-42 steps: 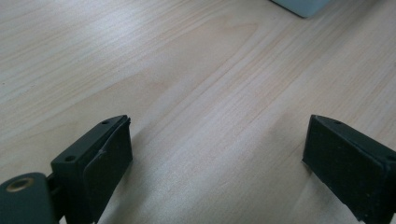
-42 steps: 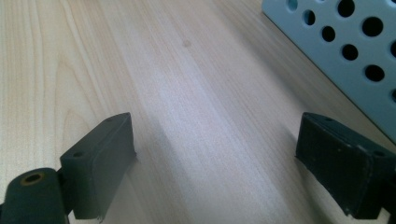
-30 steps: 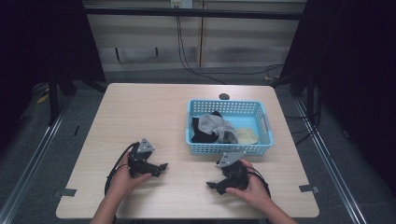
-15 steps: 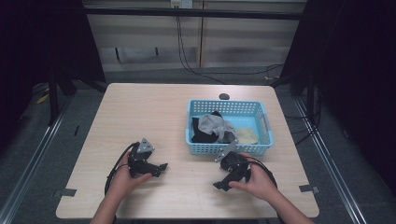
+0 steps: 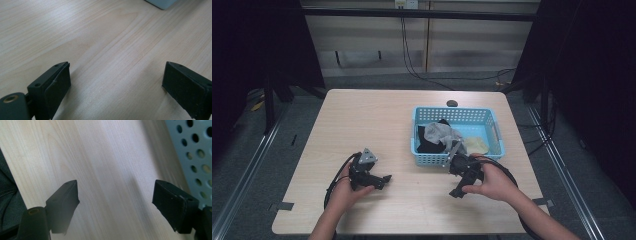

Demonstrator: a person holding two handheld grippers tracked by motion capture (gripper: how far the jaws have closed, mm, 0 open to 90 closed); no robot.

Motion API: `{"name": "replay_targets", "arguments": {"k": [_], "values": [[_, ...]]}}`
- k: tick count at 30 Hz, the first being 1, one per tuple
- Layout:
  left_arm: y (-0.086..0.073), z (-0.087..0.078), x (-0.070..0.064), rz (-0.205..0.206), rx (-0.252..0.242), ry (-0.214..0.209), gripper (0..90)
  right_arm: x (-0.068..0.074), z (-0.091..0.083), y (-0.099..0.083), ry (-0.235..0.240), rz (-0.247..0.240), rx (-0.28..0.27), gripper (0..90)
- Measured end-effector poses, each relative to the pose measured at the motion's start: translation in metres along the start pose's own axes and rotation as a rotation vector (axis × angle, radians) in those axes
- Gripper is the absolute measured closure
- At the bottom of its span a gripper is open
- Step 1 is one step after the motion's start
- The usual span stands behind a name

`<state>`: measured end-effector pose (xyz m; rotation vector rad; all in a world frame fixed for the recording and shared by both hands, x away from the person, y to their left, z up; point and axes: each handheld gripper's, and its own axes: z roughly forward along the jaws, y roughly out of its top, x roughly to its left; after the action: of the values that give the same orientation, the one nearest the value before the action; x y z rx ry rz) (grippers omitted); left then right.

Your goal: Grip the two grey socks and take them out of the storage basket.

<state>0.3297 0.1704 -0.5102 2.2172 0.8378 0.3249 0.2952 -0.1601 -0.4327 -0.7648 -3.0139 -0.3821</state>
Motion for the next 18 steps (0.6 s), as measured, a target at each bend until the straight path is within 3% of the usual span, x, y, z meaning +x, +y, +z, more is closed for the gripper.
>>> {"name": "replay_targets", "arguments": {"k": [6,18], "values": [[0.000,0.000,0.000,0.001,0.000,0.000,7.4,-0.005,-0.016,0.004,0.009,0.002,0.020,20.4],[0.000,0.000,0.000,0.001,0.001,0.000,7.4,-0.026,-0.050,0.025,-0.028,0.022,0.042,21.2]]}}
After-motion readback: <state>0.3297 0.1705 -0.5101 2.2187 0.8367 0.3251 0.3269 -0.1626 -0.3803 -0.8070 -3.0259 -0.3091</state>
